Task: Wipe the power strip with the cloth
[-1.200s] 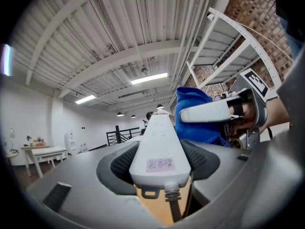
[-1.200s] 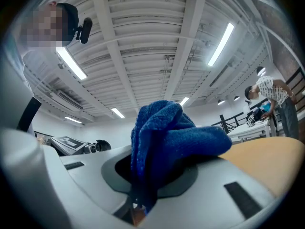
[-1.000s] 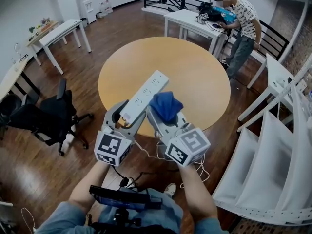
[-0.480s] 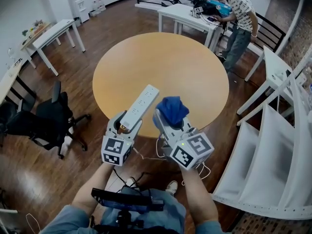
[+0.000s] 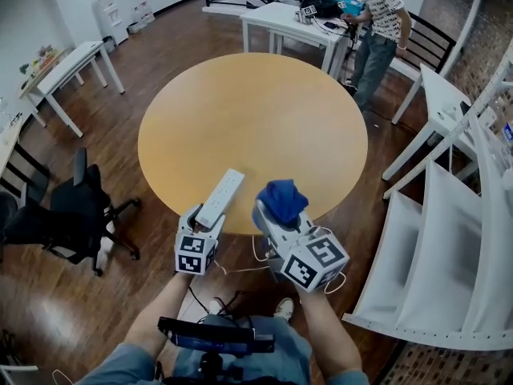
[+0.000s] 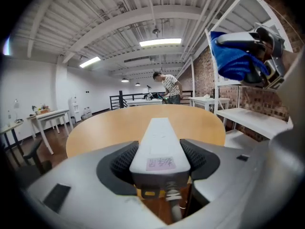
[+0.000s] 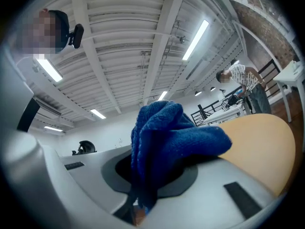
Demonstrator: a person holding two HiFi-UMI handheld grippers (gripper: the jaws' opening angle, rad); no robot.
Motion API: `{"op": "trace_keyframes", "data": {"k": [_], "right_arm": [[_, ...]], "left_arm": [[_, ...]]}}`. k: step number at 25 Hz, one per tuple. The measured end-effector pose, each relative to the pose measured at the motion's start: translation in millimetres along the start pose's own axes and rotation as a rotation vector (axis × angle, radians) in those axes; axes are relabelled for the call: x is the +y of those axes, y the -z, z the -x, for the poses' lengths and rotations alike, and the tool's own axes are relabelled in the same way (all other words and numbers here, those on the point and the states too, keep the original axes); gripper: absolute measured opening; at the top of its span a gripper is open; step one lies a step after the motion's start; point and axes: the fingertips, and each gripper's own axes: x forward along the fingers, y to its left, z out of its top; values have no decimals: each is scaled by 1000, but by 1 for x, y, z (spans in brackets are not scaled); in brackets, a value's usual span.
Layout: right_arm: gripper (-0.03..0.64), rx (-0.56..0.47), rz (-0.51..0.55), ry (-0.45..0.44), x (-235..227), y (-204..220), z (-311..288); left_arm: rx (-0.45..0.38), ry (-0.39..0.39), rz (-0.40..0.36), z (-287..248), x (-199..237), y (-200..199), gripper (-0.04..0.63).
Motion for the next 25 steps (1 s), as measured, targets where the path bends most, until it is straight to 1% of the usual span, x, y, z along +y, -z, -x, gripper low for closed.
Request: {"op": "trace_keyframes", "data": {"k": [3, 6, 14, 19, 25], "right_arm": [[64, 10, -6, 22, -10, 4, 4], [65, 13, -8, 36, -17, 5, 5], [64, 37, -13, 48, -21, 13, 5], [64, 42, -9, 52, -23, 12, 5], [64, 35, -15, 38, -17, 14, 2]], "left_arm": [[37, -4, 23, -10, 4, 20, 284], [45, -11, 45, -18, 8, 29, 284], [86, -12, 27, -34, 11, 54, 293], [72, 5, 48, -37, 12, 48, 299], [58, -11, -2, -34, 15, 31, 301]]}}
